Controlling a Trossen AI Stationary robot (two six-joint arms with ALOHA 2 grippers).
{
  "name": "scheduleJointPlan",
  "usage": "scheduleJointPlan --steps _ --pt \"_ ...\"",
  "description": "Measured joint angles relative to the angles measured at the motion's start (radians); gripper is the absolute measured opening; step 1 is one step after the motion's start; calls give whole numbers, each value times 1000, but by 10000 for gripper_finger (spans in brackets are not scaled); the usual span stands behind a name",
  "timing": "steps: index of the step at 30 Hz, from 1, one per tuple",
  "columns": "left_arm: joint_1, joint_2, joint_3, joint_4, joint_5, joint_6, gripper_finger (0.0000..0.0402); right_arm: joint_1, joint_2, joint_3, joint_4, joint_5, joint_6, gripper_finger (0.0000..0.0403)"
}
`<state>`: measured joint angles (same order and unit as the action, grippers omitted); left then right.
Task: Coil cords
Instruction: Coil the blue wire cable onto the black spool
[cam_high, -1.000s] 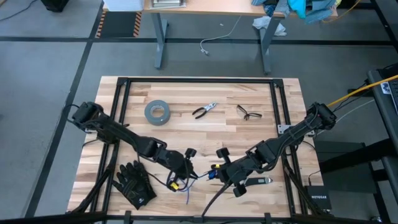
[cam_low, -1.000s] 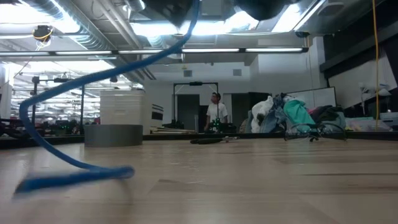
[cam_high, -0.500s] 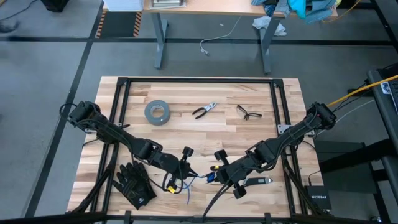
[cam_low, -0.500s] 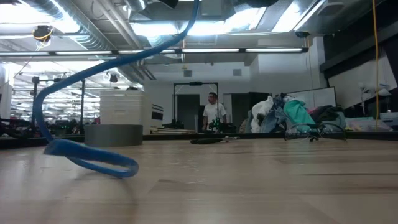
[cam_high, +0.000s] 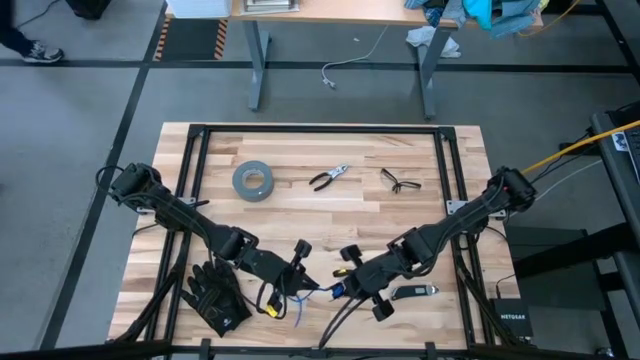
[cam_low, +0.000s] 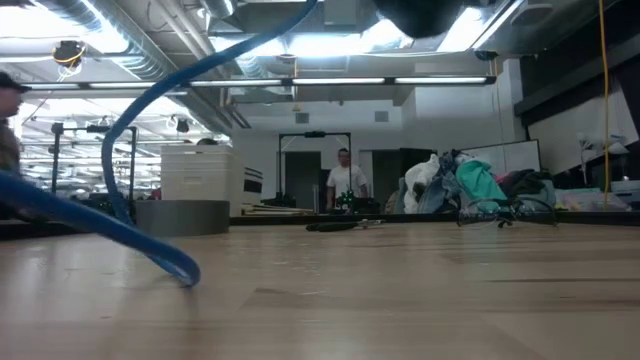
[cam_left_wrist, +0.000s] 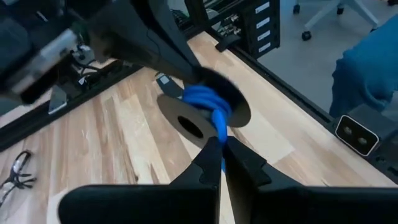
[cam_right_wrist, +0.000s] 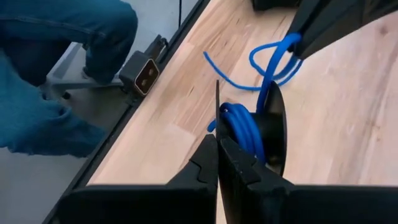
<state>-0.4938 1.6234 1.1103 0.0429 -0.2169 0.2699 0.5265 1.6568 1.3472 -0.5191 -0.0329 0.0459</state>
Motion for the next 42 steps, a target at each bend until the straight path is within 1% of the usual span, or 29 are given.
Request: scheduleJointPlan --steps 3,8,15,18,22,31,34,38,42 --pt "-4 0 0 -1 -8 12 1 -12 12 0 3 -32 1 1" --pt "-12 0 4 -3 -23 38 1 -19 15 0 3 -37 2 1" --pt "-31 0 37 -11 -104 88 1 -18 15 0 7 -48 2 1" --pt "-37 0 45 -5 -123 107 1 -17 15 0 21 -78 2 1" --pt "-37 0 47 35 -126 124 1 -17 15 0 66 -96 -26 1" --pt "-35 7 48 78 -127 139 2 -17 15 0 97 -103 -82 1" --pt "-35 26 48 105 -133 182 2 -17 16 0 120 -125 -106 1" --pt "-30 73 48 196 -133 235 2 -16 16 0 133 -145 -124 1" --pt "-29 105 48 246 -108 291 2 -16 16 -1 134 -171 -126 1"
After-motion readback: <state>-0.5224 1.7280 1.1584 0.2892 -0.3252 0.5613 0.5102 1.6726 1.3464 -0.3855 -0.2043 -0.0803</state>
